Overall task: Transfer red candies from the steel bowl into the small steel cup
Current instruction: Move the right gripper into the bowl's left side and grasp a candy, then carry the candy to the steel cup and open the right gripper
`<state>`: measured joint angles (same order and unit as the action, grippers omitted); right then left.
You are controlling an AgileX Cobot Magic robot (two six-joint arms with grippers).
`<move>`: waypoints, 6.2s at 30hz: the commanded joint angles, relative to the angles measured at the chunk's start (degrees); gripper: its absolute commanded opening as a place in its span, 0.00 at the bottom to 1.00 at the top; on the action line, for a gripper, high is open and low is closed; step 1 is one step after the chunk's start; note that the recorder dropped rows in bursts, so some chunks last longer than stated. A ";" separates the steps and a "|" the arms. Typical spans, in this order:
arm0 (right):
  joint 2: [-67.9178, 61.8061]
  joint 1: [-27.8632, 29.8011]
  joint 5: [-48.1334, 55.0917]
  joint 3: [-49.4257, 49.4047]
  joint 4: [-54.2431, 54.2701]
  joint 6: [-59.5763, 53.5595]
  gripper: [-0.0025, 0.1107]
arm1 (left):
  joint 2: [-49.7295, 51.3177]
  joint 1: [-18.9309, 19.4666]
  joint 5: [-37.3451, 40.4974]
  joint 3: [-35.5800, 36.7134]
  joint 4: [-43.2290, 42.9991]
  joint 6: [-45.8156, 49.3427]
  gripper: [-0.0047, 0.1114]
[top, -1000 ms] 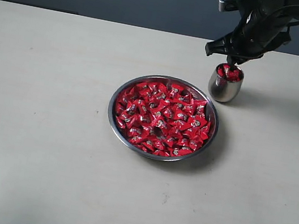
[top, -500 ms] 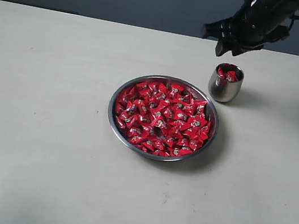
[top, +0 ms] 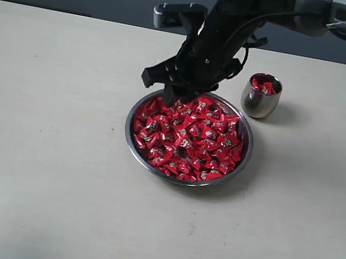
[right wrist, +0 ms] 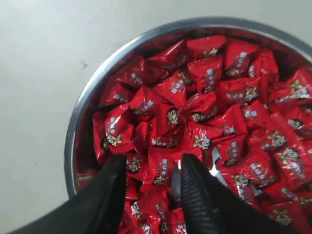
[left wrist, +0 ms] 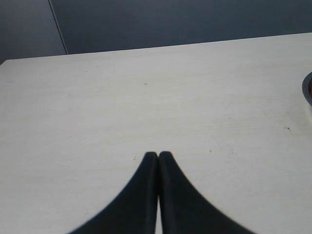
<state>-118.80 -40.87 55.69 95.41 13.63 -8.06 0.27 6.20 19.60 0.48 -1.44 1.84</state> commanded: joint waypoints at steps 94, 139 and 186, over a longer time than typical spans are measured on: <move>-6.75 -0.92 -1.96 -0.35 9.12 3.62 0.01 | -0.27 -0.02 -0.46 -0.48 -0.11 -0.15 0.04; 3.58 19.59 2.01 0.14 -14.23 7.29 0.02 | -0.27 -0.02 -0.46 -0.48 -0.11 -0.15 0.04; -11.33 19.14 8.09 17.81 -16.11 2.67 0.02 | -0.27 -0.02 -0.46 -0.48 -0.11 -0.15 0.04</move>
<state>-130.30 -21.80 64.33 112.80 -2.43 -4.90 0.27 6.20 19.60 0.48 -1.44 1.84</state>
